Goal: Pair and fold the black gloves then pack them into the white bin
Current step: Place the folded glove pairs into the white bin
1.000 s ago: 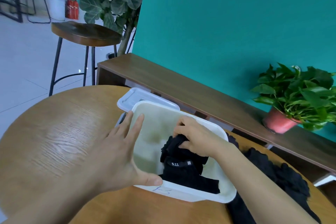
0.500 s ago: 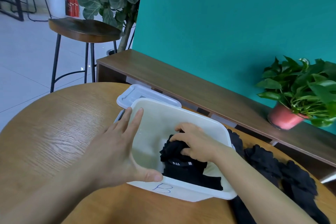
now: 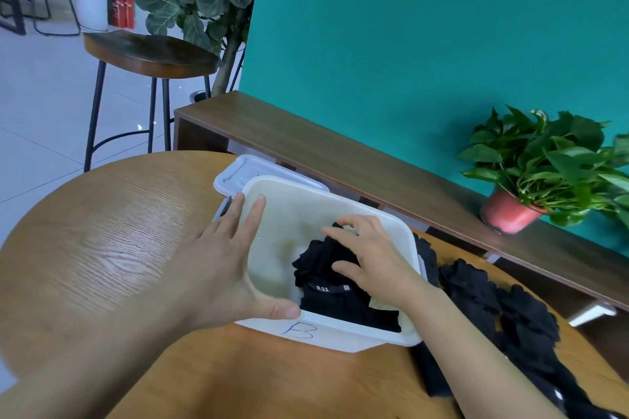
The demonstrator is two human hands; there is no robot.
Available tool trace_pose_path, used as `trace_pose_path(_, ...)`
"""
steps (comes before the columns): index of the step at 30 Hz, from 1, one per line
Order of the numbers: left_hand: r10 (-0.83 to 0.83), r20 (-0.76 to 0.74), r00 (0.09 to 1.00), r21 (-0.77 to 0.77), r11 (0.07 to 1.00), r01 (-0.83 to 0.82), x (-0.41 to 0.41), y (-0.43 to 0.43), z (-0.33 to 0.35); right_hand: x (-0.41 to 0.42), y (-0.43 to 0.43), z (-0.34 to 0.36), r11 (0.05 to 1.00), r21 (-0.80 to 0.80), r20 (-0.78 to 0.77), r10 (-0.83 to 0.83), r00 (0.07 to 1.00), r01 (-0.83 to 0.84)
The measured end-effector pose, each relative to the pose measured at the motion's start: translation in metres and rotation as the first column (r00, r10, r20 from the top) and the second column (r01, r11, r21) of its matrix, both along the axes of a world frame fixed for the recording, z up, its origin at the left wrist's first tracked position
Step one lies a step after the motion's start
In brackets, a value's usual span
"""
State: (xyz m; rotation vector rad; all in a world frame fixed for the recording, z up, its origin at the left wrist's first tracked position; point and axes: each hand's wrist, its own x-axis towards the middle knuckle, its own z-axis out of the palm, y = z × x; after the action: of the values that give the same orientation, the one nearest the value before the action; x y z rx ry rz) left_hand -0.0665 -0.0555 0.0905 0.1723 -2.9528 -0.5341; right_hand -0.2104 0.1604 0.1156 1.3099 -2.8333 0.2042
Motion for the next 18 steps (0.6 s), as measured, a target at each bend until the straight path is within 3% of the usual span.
trace_pose_path(7, -0.001, -0.022, 1.000, -0.019, 1.000, 0.000, 0.010, 0.004, -0.005, 0.017, 0.001, -0.018, 0.988, 0.088, 0.172, -0.142, 0.975, 0.129)
trace_pose_path(18, 0.026, -0.029, 0.999, -0.014, 1.000, -0.027, 0.012, 0.008, -0.005, 0.012, 0.000, -0.028, 0.941, 0.335, 0.214, -0.129, 0.968, 0.052)
